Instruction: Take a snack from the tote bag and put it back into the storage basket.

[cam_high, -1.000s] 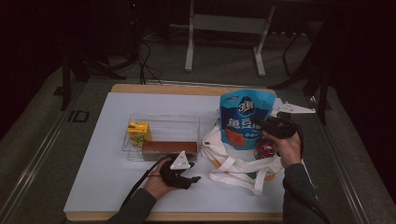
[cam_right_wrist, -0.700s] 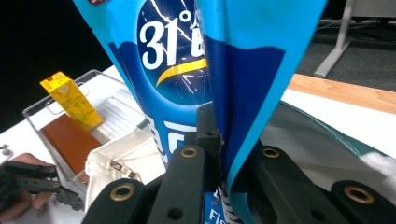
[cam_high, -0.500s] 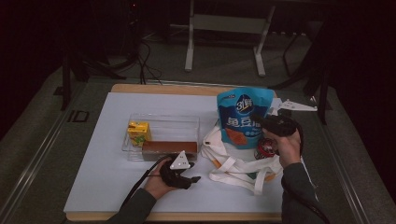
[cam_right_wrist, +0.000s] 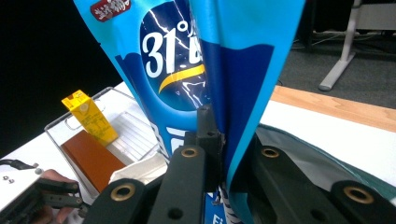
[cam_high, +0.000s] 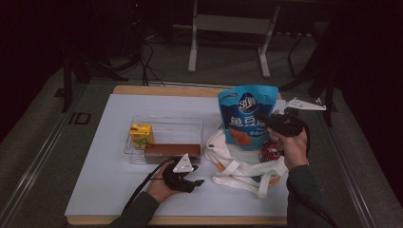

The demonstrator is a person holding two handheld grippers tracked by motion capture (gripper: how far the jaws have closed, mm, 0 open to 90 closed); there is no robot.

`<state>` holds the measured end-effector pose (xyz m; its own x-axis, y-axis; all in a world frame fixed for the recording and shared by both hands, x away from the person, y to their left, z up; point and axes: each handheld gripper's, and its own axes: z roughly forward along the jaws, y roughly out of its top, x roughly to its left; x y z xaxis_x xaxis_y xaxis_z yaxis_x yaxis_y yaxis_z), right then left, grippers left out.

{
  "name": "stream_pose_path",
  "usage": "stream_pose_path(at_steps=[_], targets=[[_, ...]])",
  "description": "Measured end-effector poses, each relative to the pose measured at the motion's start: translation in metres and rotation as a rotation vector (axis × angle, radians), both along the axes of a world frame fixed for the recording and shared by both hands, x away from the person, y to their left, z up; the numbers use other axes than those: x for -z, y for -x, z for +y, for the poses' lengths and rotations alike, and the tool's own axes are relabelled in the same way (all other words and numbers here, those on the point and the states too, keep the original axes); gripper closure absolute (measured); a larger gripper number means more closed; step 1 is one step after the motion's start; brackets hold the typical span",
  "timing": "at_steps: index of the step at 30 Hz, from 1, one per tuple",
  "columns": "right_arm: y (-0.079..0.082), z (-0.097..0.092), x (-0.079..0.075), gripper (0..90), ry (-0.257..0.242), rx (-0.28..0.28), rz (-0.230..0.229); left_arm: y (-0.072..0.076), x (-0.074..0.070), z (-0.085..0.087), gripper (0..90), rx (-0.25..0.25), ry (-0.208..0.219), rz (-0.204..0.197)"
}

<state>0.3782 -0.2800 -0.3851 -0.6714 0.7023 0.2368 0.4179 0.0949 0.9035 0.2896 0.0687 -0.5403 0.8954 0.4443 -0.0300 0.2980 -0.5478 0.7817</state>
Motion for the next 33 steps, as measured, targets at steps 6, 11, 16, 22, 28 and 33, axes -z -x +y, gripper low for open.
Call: stream_pose_path(at_steps=[6, 11, 16, 22, 28, 33], targets=[[0.004, 0.001, -0.007, 87.3, -0.011, 0.000, -0.015, 0.000, 0.000, 0.000, 42.1, 0.000, 0.002, 0.002], [0.006, 0.002, -0.012, 87.4, -0.014, -0.004, -0.025, 0.000, 0.000, 0.000, 42.0, 0.003, 0.003, 0.000], [0.010, 0.006, -0.016, 87.6, -0.021, -0.021, -0.029, 0.000, 0.000, 0.001, 41.8, 0.006, 0.006, 0.000], [0.012, 0.005, -0.019, 87.6, -0.036, -0.021, -0.035, 0.000, 0.000, 0.001, 41.7, 0.006, 0.012, -0.001], [0.016, 0.005, -0.024, 87.7, -0.040, -0.027, -0.038, 0.000, 0.000, 0.001, 41.7, 0.006, 0.015, -0.001], [0.019, 0.007, -0.027, 87.7, -0.035, -0.036, -0.041, 0.000, 0.000, 0.002, 41.7, 0.008, 0.016, -0.001]])
